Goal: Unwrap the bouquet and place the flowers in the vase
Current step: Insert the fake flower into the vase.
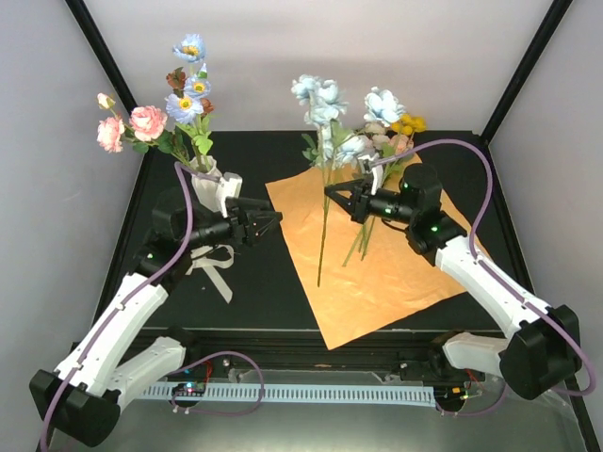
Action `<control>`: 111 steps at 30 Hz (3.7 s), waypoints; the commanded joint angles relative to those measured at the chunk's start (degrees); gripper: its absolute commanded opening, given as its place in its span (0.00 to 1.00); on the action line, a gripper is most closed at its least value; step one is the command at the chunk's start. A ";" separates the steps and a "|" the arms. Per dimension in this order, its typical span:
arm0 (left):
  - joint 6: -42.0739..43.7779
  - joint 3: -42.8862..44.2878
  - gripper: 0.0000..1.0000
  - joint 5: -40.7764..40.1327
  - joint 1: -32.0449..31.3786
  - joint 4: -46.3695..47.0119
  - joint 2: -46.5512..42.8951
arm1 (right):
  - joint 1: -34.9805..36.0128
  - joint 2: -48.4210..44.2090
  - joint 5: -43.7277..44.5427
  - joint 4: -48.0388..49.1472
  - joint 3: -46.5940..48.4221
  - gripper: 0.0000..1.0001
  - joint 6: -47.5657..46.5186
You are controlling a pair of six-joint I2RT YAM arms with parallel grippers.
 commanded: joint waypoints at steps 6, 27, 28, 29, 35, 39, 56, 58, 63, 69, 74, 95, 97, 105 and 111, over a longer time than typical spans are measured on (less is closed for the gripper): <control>-10.63 0.56 0.71 13.40 -0.43 12.89 3.68 | 8.24 -0.65 -10.85 -2.09 3.51 0.01 -8.55; -18.17 -1.08 0.43 18.83 -1.97 23.31 6.55 | 14.01 2.89 -14.70 -2.20 7.68 0.01 -6.93; -18.30 -1.04 0.39 18.92 -1.97 23.26 6.68 | 14.18 3.15 -14.84 -2.30 7.98 0.01 -6.91; -18.31 -1.11 0.35 19.00 -1.97 23.43 6.78 | 14.31 3.41 -15.07 -2.51 8.42 0.01 -6.95; -17.87 -0.97 0.12 19.02 -1.97 23.49 6.45 | 14.65 4.35 -15.61 -3.24 9.06 0.02 -6.86; -16.77 -1.06 0.02 19.02 -1.97 23.02 6.10 | 14.65 4.41 -13.56 -6.34 9.19 0.08 -8.22; 0.75 2.06 0.02 -1.00 -1.62 5.04 -1.71 | 14.53 -1.63 4.73 -18.28 9.23 1.00 -15.09; 3.04 2.51 0.02 -7.86 -1.59 1.73 -4.09 | 14.56 -2.74 8.43 -20.30 9.56 1.00 -15.00; 6.20 2.22 0.02 -24.63 -1.61 -2.43 -9.75 | 14.54 -5.93 12.69 -20.75 8.29 1.00 -14.38; 15.65 6.29 0.02 -40.29 -1.60 -5.44 -12.73 | 14.55 -7.98 16.72 -21.76 7.00 1.00 -14.99; 23.07 8.48 0.02 -50.61 -1.62 -1.98 -13.45 | 14.54 -9.42 17.64 -21.68 6.04 1.00 -14.84; 41.46 13.16 0.02 -65.62 1.22 24.89 -5.33 | 14.49 -14.42 20.29 -22.60 3.47 1.00 -17.11; 39.11 13.17 0.02 -64.57 2.83 25.47 -4.35 | 14.56 -14.65 20.49 -22.85 3.58 1.00 -17.39; 28.77 12.23 0.02 -55.51 8.98 22.13 -1.72 | 14.56 -15.18 21.29 -23.55 3.59 1.00 -18.37; 27.27 9.01 0.01 -54.62 9.74 19.82 -1.22 | 14.52 -15.40 21.59 -23.81 3.42 1.00 -18.59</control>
